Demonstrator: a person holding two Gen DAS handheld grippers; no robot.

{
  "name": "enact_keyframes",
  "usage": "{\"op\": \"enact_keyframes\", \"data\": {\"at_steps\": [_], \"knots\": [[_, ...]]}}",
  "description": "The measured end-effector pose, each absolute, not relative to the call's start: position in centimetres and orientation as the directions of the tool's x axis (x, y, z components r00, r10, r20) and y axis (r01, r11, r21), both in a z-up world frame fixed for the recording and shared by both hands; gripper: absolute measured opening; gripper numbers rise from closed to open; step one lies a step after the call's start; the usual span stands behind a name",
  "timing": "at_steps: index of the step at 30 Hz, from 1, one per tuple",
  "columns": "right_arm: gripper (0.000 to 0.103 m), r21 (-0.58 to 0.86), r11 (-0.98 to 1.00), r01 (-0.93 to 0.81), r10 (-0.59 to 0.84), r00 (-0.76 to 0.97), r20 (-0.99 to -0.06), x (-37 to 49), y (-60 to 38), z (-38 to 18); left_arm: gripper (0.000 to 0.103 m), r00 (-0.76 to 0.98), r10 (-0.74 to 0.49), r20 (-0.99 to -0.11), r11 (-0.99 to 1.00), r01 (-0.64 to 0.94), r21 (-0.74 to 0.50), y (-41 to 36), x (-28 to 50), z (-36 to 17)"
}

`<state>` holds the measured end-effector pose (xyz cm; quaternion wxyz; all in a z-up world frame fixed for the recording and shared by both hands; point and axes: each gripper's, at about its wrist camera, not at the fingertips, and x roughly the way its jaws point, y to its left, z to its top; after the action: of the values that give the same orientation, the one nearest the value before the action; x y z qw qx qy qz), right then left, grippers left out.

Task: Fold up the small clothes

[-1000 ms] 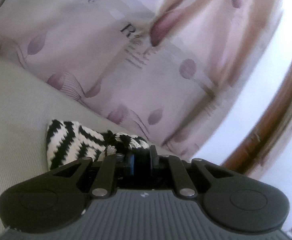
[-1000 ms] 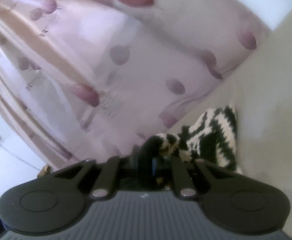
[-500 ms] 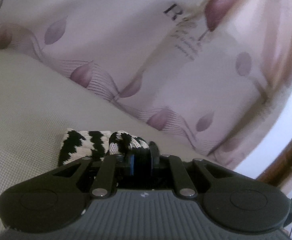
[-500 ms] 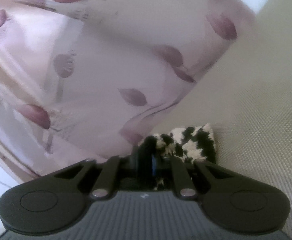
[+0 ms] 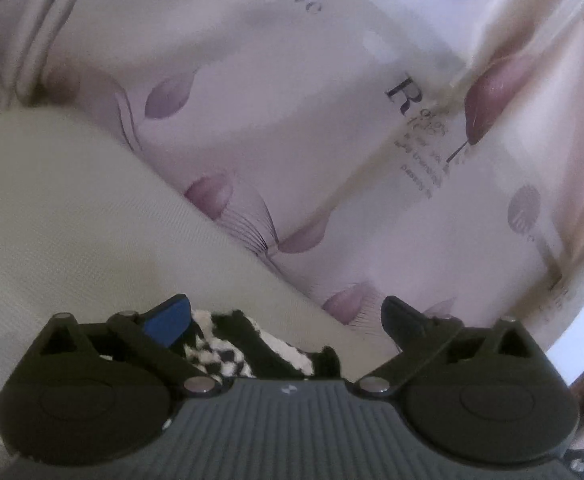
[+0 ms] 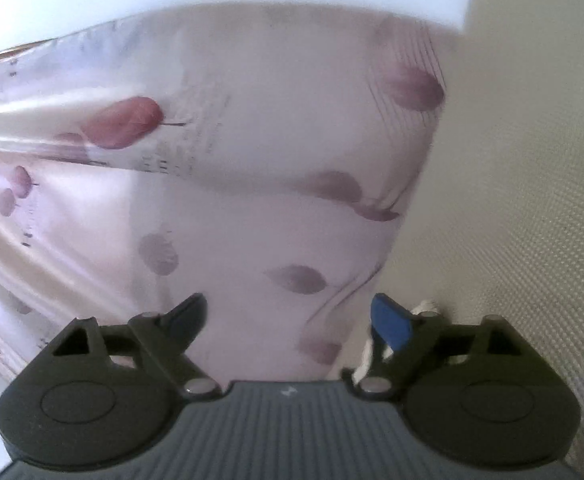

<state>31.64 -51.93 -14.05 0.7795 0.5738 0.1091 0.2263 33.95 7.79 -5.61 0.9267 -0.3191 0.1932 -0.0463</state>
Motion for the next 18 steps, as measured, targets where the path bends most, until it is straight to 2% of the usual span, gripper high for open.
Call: {"op": "enact_keyframes", "data": {"at_steps": [2, 4, 7, 11, 14, 18], "knots": [[0.09, 0.895, 0.359, -0.264, 0.534, 0.845, 0.035, 30.5, -50.6, -12.6, 0.099, 0.925, -0.192, -0.327, 0.827, -0.027, -0.561, 7.8, 33.2, -5.0], [0.09, 0.787, 0.536, -0.305, 0.57, 0.818, -0.072, 29.2, -48.2, -10.9, 0.099, 0.925, -0.174, -0.339, 0.865, -0.02, -0.501, 7.7, 32.4, -4.7], [0.09, 0.53, 0.768, -0.359, 0.542, 0.806, -0.239, 27.8, -43.2, -9.0, 0.099, 0.913, -0.167, -0.371, 0.898, -0.014, -0.439, 7.6, 31.5, -5.1], [0.089, 0.284, 0.869, -0.405, 0.488, 0.795, -0.359, 28.0, -37.9, -8.5, 0.098, 0.892, -0.13, -0.432, 0.931, -0.04, -0.363, 6.7, 30.7, -6.7], [0.089, 0.187, 0.912, -0.365, 0.41, 0.806, -0.426, 29.3, -36.4, -9.6, 0.098, 0.879, -0.097, -0.466, 0.946, -0.064, -0.317, 6.3, 30.4, -8.2], [0.089, 0.185, 0.932, -0.311, 0.362, 0.796, -0.485, 30.8, -36.3, -12.1, 0.097, 0.854, -0.091, -0.512, 0.948, -0.084, -0.308, 6.2, 30.2, -10.0]]}}
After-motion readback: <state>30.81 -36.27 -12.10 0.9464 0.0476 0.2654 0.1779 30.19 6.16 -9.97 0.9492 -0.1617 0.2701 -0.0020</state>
